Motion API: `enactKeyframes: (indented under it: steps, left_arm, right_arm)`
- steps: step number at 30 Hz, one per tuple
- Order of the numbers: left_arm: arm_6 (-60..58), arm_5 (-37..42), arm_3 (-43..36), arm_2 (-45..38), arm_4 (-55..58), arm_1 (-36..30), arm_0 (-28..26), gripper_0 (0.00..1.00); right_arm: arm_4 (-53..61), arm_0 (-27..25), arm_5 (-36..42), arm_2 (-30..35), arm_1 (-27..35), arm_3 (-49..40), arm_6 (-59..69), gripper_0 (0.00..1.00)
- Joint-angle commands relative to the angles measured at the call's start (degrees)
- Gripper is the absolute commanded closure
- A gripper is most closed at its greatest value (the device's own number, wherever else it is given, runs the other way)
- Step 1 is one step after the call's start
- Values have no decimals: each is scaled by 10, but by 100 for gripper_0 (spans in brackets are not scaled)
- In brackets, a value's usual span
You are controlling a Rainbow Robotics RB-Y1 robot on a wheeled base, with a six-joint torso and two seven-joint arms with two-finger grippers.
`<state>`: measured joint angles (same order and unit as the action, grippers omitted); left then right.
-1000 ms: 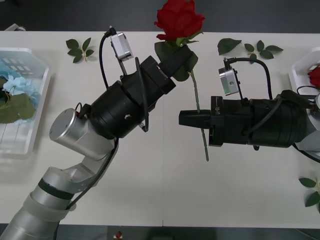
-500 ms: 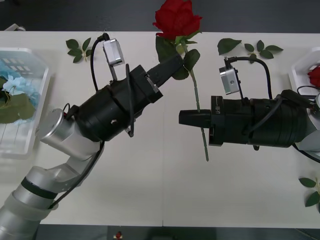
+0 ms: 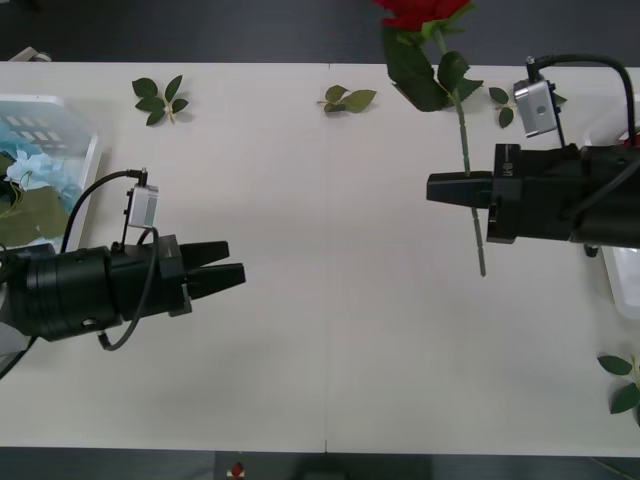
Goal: Put the red flowers into the right box and the blue flowers into the left box
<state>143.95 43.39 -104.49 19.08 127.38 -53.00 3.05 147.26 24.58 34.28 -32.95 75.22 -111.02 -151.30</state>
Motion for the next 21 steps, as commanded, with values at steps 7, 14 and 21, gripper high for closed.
enactKeyframes:
  steps: [7, 14, 21]
  left_arm:
    - [-26, -32, -20, -4, -20, -160, 56, 11]
    - [-31, -45, -23, -4, 40, -193, 79, 10]
    - [-26, -95, -87, 5, 113, -213, 79, 10]
  right_arm:
    - [-46, 6, 115, 40, 82, 215, 116, 100]
    - [-153, 6, 163, 53, 83, 396, 166, 100]
    - [-262, 6, 159, 53, 83, 513, 197, 100]
